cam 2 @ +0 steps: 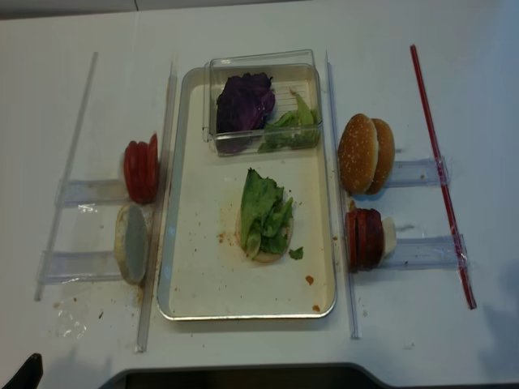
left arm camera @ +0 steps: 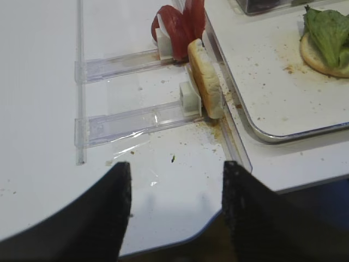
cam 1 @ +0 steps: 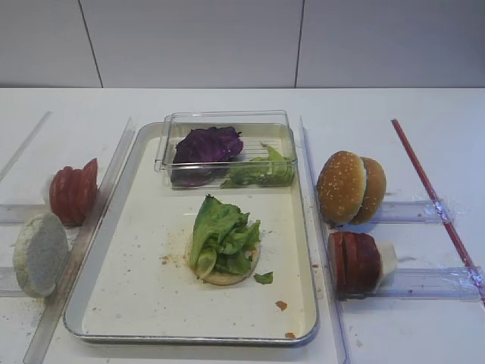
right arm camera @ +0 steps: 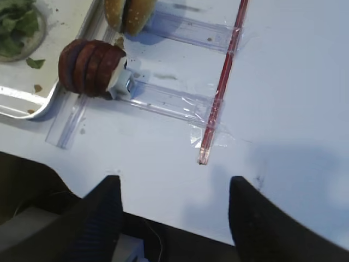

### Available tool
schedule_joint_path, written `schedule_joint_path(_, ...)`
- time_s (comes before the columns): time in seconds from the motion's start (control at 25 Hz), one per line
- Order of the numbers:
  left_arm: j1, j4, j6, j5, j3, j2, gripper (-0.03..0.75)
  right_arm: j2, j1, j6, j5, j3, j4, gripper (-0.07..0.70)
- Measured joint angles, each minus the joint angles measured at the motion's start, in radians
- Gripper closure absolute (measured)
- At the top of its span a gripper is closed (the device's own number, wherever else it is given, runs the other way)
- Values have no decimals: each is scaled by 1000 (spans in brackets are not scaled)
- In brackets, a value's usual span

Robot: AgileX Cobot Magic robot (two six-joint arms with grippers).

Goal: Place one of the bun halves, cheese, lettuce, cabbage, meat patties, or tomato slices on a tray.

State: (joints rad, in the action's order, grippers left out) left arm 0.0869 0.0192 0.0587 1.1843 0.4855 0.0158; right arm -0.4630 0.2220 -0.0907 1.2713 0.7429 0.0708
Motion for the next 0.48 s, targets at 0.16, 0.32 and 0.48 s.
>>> schedule_joint_path(0.16, 0, 0, 0, 0, 0, 0, 357, 94, 0, -32, 0, -49, -16, 175)
schedule_joint_path(0.32, 0, 0, 0, 0, 0, 0, 357, 204, 0, -39, 0, -91, -17, 175)
schedule_joint_path(0.48, 0, 0, 0, 0, 0, 0, 357, 313, 0, -39, 2, -129, -17, 175)
